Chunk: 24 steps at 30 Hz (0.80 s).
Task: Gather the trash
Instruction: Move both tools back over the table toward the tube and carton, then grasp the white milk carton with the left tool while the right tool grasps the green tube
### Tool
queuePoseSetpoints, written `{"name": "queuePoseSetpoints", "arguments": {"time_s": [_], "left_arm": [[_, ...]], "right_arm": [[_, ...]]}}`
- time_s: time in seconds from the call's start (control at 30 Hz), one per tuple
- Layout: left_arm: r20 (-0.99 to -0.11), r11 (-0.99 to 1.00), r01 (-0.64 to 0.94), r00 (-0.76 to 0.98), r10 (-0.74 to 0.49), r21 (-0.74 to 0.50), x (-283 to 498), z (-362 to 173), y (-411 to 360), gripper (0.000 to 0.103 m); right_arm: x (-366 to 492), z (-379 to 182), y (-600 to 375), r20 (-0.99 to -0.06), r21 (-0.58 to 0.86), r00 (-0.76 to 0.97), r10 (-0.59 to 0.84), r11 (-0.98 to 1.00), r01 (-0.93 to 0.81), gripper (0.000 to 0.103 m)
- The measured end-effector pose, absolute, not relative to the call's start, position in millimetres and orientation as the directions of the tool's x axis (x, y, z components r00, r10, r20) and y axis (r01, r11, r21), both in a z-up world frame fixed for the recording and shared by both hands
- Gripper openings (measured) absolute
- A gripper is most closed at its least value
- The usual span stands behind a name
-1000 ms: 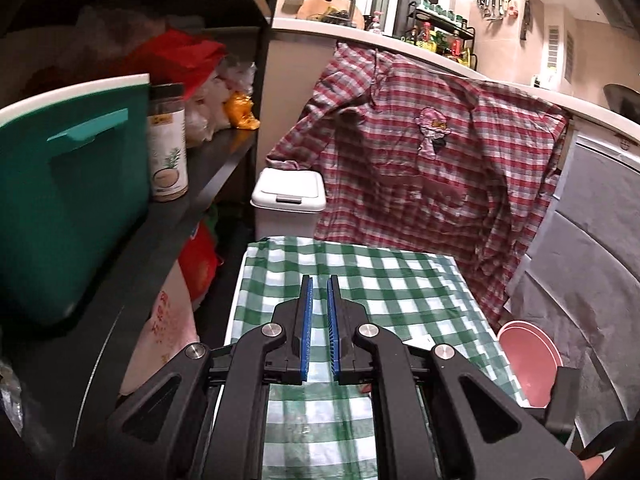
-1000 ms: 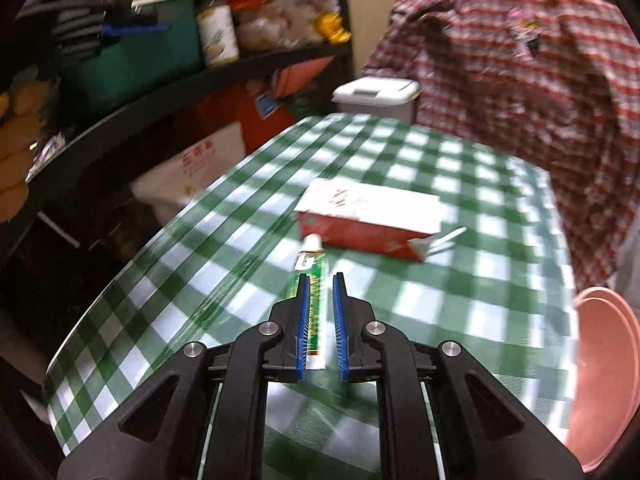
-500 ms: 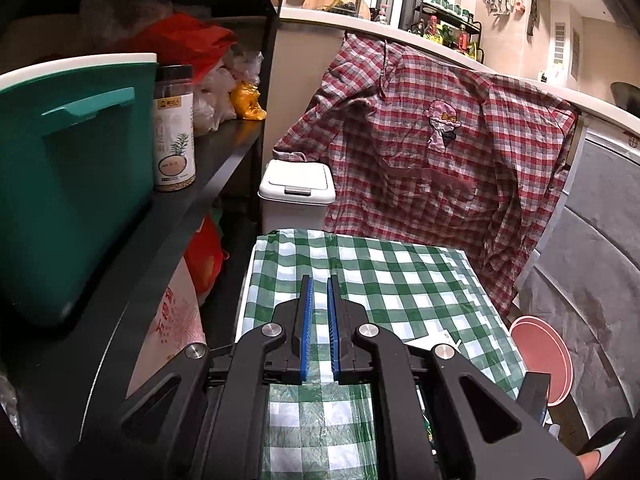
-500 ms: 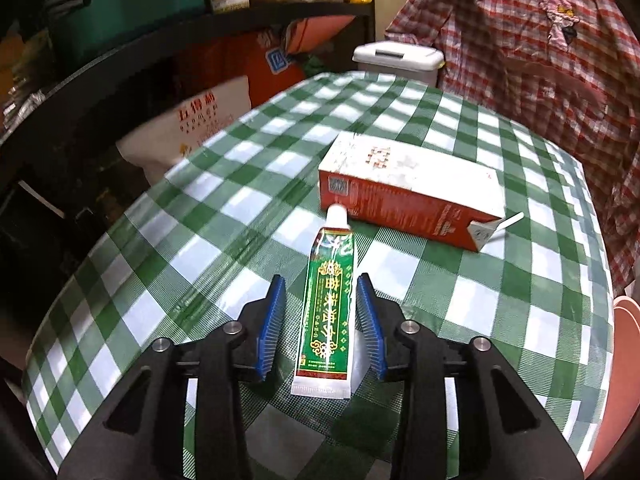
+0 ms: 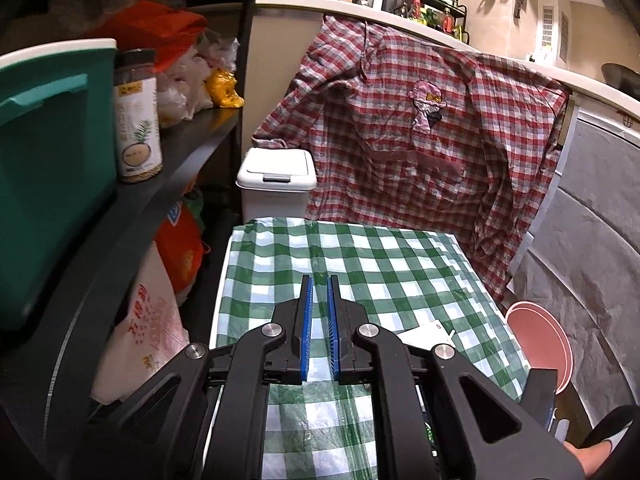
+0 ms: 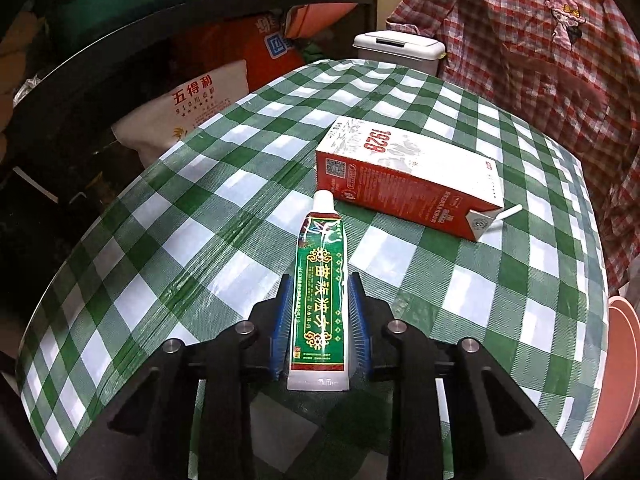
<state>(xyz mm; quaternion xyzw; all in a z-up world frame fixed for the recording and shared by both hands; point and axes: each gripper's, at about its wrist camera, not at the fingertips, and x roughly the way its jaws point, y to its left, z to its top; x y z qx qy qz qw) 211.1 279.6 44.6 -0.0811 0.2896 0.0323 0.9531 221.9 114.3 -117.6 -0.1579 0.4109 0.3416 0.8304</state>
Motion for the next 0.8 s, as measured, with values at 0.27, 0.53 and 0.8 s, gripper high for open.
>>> {"name": "queuePoseSetpoints", "arguments": {"time_s": [0.27,0.53,0.8], "left_arm": [[-0.609,0.99,-0.027,0.791,-0.065,-0.14,234,19,263,0.008],[-0.678,0.985,0.129,0.715,-0.172,-0.115,254,-26,227,0.051],[-0.715,0.977,0.184,0.669,-0.205,-0.108,271,-55,204,0.085]], "right_arm": [[217,-106,88,-0.78,0.024,0.434,0.451,0.714,-0.7,0.028],[215,-99,46,-0.784,0.016,0.454,0.423,0.745,-0.667,0.028],[221,-96,6,-0.786,0.013,0.488,0.379,0.8,-0.601,0.028]]}}
